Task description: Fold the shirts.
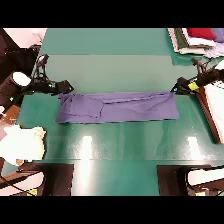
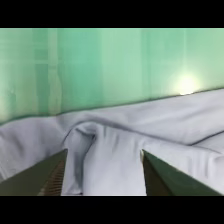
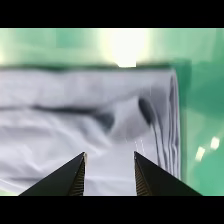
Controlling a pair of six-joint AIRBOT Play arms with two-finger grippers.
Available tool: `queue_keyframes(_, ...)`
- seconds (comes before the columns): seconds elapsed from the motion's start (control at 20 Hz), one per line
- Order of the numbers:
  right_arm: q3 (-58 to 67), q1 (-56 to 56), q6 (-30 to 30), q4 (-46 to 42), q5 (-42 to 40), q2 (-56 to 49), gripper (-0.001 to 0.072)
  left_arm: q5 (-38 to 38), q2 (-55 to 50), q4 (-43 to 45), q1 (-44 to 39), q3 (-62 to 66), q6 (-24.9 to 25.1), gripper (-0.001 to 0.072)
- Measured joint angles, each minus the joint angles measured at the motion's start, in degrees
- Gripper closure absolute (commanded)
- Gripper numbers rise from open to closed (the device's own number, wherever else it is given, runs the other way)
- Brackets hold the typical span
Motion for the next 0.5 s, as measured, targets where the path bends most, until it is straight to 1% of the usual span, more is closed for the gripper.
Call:
queue_keyframes(0.1,-0.3,-1.8,-2.0,2.3,1.9,0.2,0.0355,-4.3,-0.2,-0.1,0.0,2.8,0.0,0.0166)
queue_keyframes(0.15,-1.3,-3.0,-3.1,2.7,2.5,0.6,0.0331,-6.6,-0.2,-0.1,0.0,3.9,-0.1,0.0166)
queue_keyframes(0.2,-2.8,-4.4,-4.4,3.3,3.1,1.2,0.0253,-8.7,-0.2,-0.1,0.0,4.7,-0.1,0.0167)
queue_keyframes(0.25,-4.3,-5.7,-5.6,3.8,3.5,1.6,0.0132,-10.3,-0.3,-0.1,0.0,5.2,-0.1,0.0167)
queue_keyframes(0.3,-5.9,-7.4,-6.8,4.1,3.7,1.8,0.0123,-11.8,-0.3,-0.1,0.0,5.6,-0.2,0.0265)
queue_keyframes(0.35,-7.5,-9.0,-7.6,4.4,3.7,1.7,0.0125,-12.4,-0.3,-0.2,0.0,5.8,-0.2,0.0556)
queue_keyframes(0.4,-8.8,-10.4,-8.4,4.9,3.7,1.4,0.0126,-12.9,-0.3,-0.2,0.0,6.0,-0.2,0.0671)
queue_keyframes(0.5,-10.6,-12.8,-10.2,6.4,3.8,-0.2,0.0127,-13.0,-0.3,-0.3,0.0,6.3,-0.2,0.0670)
